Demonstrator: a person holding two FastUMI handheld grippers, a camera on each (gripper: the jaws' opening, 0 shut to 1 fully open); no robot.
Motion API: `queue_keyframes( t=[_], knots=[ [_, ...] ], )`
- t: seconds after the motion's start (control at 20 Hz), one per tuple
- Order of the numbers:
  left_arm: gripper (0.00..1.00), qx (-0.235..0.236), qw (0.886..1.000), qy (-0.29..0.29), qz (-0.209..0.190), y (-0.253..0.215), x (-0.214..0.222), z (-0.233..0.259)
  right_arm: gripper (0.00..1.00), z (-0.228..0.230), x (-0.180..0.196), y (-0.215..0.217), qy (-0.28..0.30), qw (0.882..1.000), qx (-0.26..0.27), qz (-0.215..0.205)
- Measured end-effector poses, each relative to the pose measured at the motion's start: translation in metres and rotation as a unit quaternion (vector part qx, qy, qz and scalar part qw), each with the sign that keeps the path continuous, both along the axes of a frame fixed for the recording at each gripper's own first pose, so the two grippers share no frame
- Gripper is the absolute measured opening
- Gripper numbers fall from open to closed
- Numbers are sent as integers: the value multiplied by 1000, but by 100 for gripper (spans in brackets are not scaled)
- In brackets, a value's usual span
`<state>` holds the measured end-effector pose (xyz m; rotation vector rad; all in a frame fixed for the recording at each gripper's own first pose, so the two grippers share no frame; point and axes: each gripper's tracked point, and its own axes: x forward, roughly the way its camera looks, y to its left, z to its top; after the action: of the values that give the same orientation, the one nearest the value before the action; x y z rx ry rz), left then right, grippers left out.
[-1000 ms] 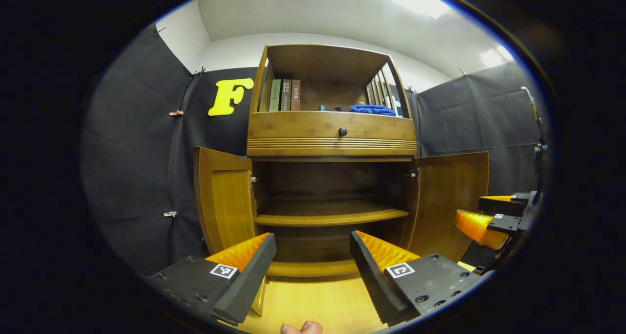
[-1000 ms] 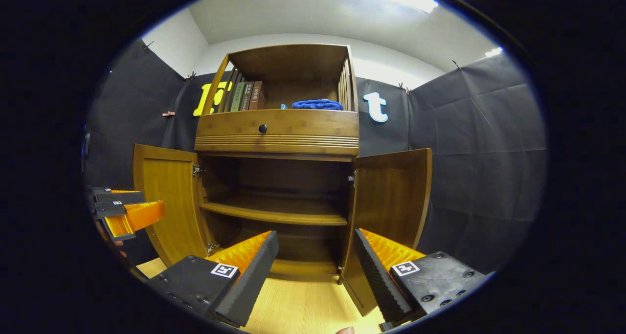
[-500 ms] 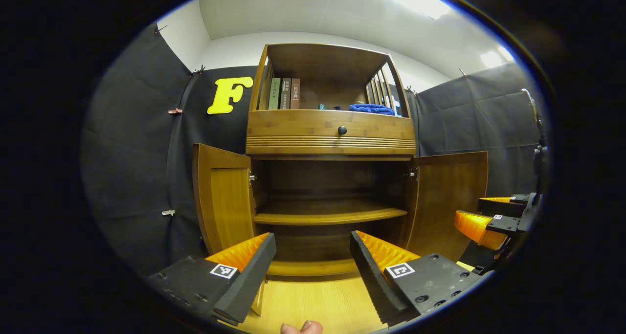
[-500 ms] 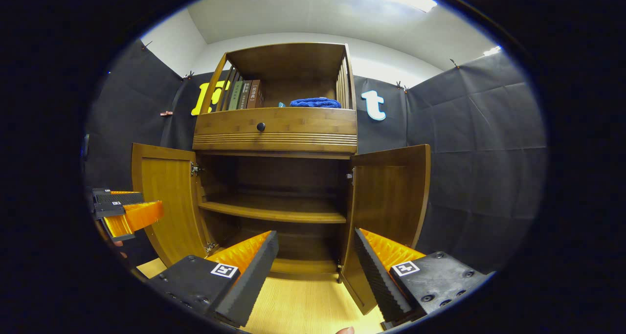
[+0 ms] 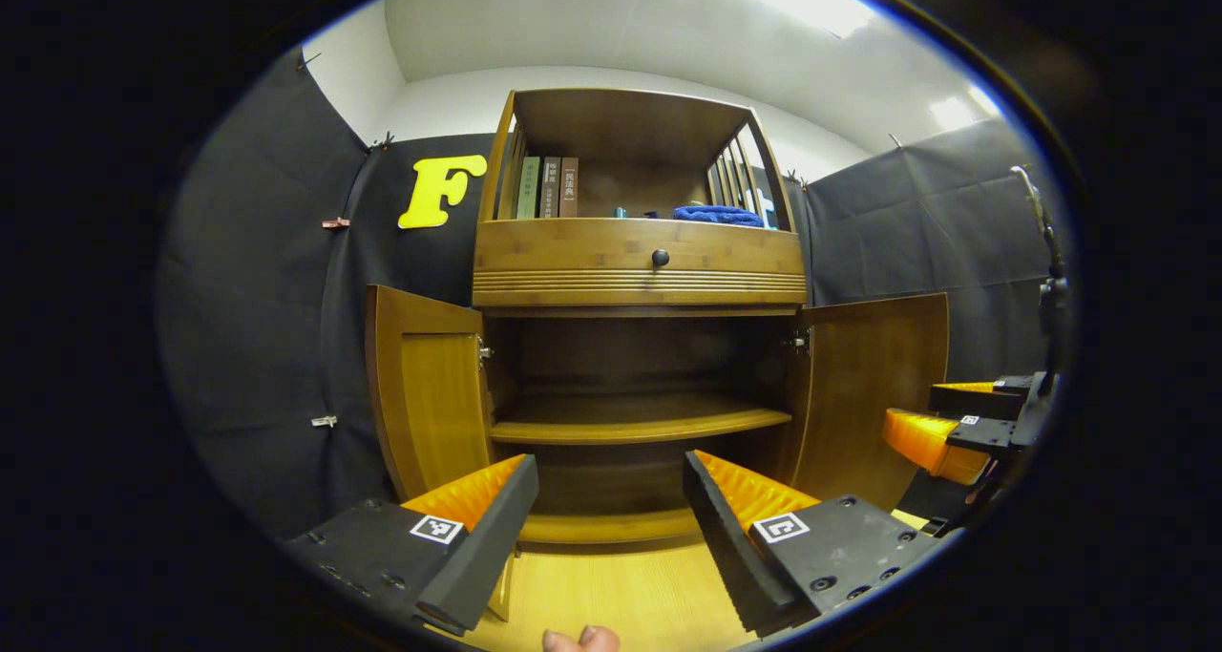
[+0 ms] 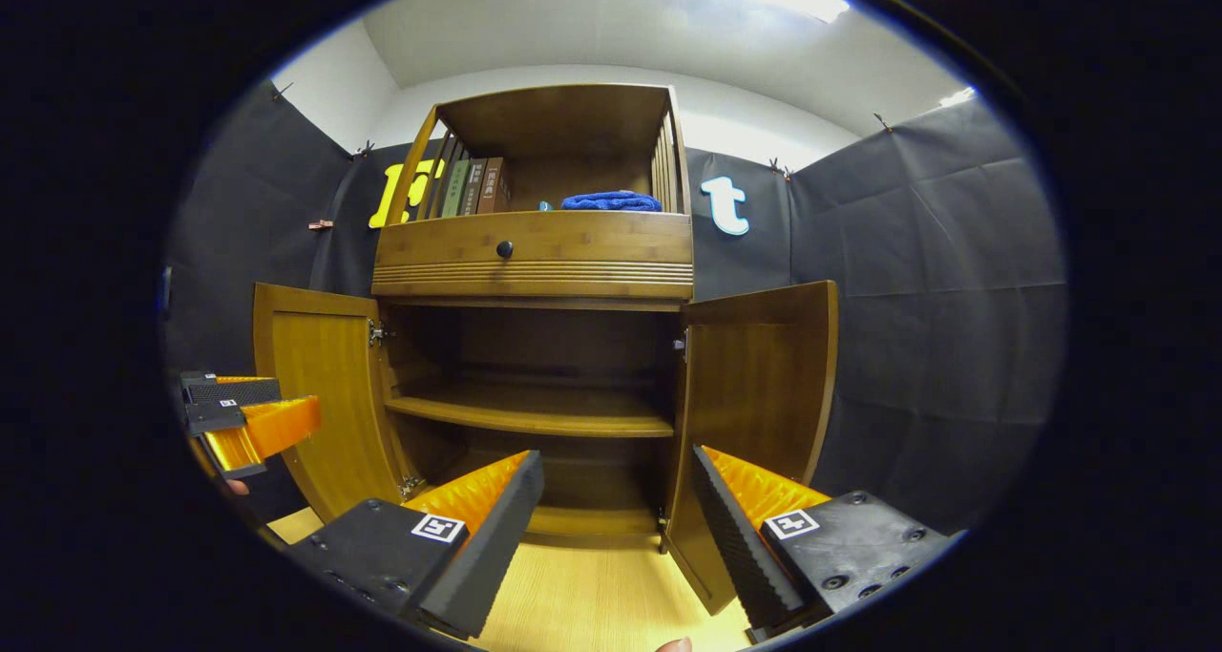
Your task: Open the right door of the double-door shoe cabinet with the right hand, and open the left door with the left hand.
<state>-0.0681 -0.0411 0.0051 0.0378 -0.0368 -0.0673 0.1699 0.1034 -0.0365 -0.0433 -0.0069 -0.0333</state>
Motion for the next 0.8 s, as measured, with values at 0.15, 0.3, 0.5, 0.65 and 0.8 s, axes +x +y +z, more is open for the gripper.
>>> queue_keyframes(
  t=[0.15,0.3,0.5,0.65,0.8],
  knots=[
    [94,3,1000,13,0,-2,1,-8,98,-1,1,2,1,1000,1,1],
    [94,0,1000,2,4,-1,0,-2,98,0,2,2,0,1000,2,3],
    [94,4,1000,2,4,-2,0,-3,98,-1,2,3,0,1000,0,2],
    [94,2,1000,6,2,-3,1,-5,98,-1,2,7,-1,1000,-2,5],
    [94,6,1000,12,-3,-4,2,-8,98,-1,2,9,-3,1000,-6,6]
  ],
)
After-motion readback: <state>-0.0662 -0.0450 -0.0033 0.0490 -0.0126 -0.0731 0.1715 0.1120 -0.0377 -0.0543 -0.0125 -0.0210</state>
